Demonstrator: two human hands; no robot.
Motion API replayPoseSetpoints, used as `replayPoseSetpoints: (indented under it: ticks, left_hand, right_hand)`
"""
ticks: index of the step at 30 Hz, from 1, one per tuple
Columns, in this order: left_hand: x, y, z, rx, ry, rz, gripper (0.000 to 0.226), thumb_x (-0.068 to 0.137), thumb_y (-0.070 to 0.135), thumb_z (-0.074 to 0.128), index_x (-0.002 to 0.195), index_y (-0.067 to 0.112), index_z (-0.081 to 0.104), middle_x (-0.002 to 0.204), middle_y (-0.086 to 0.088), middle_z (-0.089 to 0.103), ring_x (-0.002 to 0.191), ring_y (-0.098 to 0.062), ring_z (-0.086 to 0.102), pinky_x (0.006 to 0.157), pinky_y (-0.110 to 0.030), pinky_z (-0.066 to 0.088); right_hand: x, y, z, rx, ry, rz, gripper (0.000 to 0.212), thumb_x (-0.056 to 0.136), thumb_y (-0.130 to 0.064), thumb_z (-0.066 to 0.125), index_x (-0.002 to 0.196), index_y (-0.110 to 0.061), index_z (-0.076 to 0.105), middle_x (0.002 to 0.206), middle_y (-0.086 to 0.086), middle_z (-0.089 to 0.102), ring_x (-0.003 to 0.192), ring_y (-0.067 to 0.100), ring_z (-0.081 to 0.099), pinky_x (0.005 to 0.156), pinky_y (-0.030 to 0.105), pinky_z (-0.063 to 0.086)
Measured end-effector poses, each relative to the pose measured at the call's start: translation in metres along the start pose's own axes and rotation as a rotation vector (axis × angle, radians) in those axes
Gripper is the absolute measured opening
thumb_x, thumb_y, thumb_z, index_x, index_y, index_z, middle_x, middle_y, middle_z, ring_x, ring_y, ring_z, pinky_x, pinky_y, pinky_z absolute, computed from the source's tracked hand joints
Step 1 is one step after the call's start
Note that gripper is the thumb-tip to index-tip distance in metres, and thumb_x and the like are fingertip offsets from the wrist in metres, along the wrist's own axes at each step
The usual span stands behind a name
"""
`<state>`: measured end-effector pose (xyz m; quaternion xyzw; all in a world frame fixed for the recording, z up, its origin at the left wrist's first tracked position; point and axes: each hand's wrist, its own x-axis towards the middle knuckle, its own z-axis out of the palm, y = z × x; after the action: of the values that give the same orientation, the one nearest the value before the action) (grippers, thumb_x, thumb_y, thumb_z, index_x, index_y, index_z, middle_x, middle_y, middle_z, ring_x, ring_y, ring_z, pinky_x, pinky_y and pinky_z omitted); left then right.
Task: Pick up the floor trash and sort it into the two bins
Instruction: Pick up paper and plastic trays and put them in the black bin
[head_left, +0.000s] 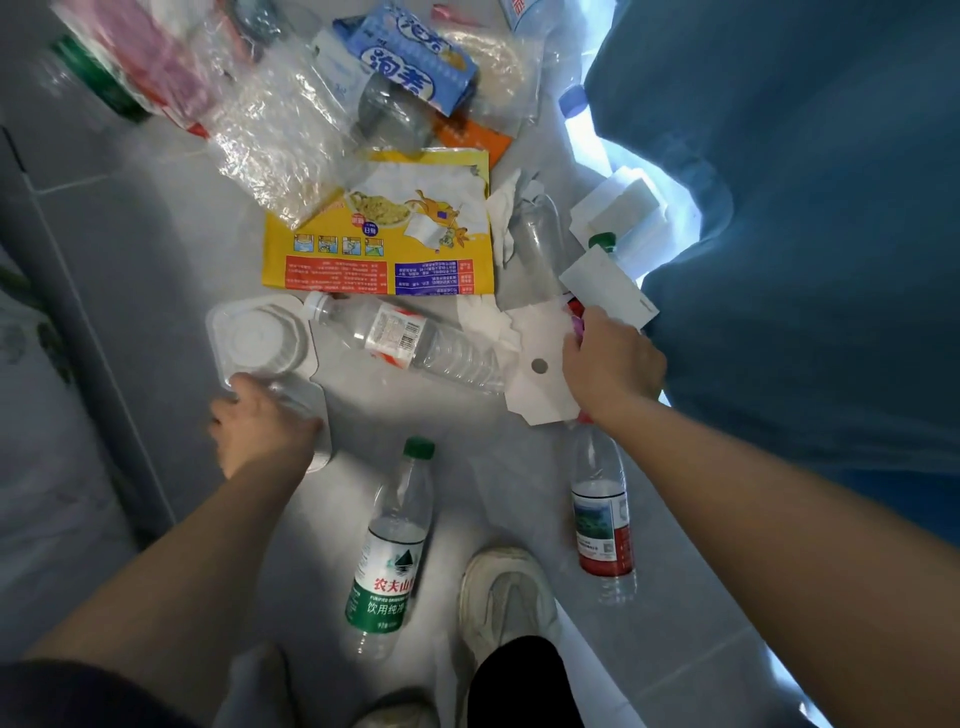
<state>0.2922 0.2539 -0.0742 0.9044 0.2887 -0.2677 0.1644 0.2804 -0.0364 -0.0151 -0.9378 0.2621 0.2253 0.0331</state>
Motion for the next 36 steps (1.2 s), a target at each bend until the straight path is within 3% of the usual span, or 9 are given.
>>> replayPoseSetpoints:
  ticks: [3,6,9,15,19,24,28,31,36]
  left_hand:
    - [-0.011,-0.002,-0.01,0.008,-0.004,-0.009,0.043,0.081,0.013,0.053,0.118,0.002,0.035,0.124,-0.031,0.04,0.119,-0.048,0.038,0.099,-0.048,0.035]
    - [-0.03,0.0,-0.03,0.027,-0.037,0.003,0.05,0.079,0.015,0.061,0.118,0.001,0.034,0.124,-0.031,0.04,0.117,-0.049,0.04,0.098,-0.048,0.036]
    - [-0.057,0.004,-0.061,0.057,-0.082,0.028,0.065,0.073,0.02,0.072,0.12,0.0,0.033,0.124,-0.029,0.04,0.116,-0.048,0.04,0.096,-0.048,0.038]
    - [-0.141,0.02,-0.146,0.068,-0.155,0.161,0.064,0.069,0.026,0.078,0.114,0.005,0.038,0.119,-0.024,0.044,0.112,-0.043,0.043,0.091,-0.046,0.04]
    - [-0.211,0.038,-0.21,0.051,-0.182,0.274,0.062,0.067,0.027,0.079,0.111,0.007,0.041,0.118,-0.019,0.046,0.11,-0.038,0.045,0.091,-0.044,0.041]
    - [-0.301,0.051,-0.278,0.018,-0.221,0.394,0.061,0.067,0.031,0.08,0.111,0.013,0.041,0.116,-0.012,0.047,0.107,-0.031,0.048,0.091,-0.044,0.046]
    - [-0.368,0.055,-0.315,0.023,-0.267,0.504,0.056,0.067,0.034,0.08,0.102,0.02,0.037,0.108,-0.006,0.045,0.103,-0.027,0.048,0.089,-0.04,0.045]
    - [-0.418,0.06,-0.333,0.033,-0.295,0.616,0.055,0.067,0.031,0.08,0.099,0.019,0.037,0.103,-0.002,0.042,0.097,-0.024,0.046,0.082,-0.032,0.041]
    - [-0.489,0.07,-0.339,0.057,-0.338,0.787,0.052,0.068,0.028,0.079,0.099,0.019,0.038,0.102,-0.002,0.043,0.089,-0.018,0.042,0.076,-0.027,0.034]
  right_hand:
    - [-0.01,0.001,-0.01,0.021,-0.004,-0.024,0.018,0.1,-0.029,0.038,0.097,-0.015,0.05,0.093,0.006,0.061,0.073,0.024,0.046,0.062,0.03,0.033]
    - [-0.025,0.004,-0.027,0.038,0.0,-0.047,0.019,0.101,-0.031,0.037,0.089,-0.017,0.044,0.09,0.005,0.062,0.072,0.024,0.051,0.062,0.03,0.038]
    - [-0.046,0.005,-0.055,0.044,-0.016,-0.058,0.019,0.101,-0.029,0.038,0.088,-0.016,0.043,0.089,0.006,0.062,0.07,0.024,0.05,0.061,0.03,0.036]
    - [-0.111,0.009,-0.141,0.121,-0.044,-0.039,0.017,0.1,-0.027,0.039,0.094,-0.014,0.048,0.099,0.01,0.065,0.076,0.027,0.051,0.064,0.03,0.034]
    - [-0.17,0.022,-0.204,0.246,-0.048,0.035,0.016,0.098,-0.023,0.042,0.096,-0.011,0.053,0.1,0.013,0.065,0.088,0.034,0.058,0.067,0.033,0.037]
    - [-0.257,0.05,-0.27,0.397,-0.041,0.147,0.018,0.097,-0.023,0.041,0.082,-0.014,0.041,0.09,0.015,0.062,0.074,0.03,0.041,0.063,0.032,0.031]
    - [-0.323,0.083,-0.314,0.554,-0.039,0.248,0.018,0.092,-0.021,0.043,0.076,-0.018,0.037,0.073,0.003,0.046,0.073,0.03,0.039,0.063,0.032,0.031]
    - [-0.369,0.112,-0.34,0.646,-0.004,0.332,0.031,0.091,-0.023,0.046,0.065,-0.022,0.029,0.06,-0.006,0.036,0.069,0.026,0.037,0.059,0.03,0.028]
    - [-0.429,0.16,-0.353,0.768,0.049,0.409,0.033,0.091,-0.025,0.05,0.065,-0.021,0.031,0.059,-0.005,0.04,0.067,0.026,0.042,0.057,0.033,0.028]
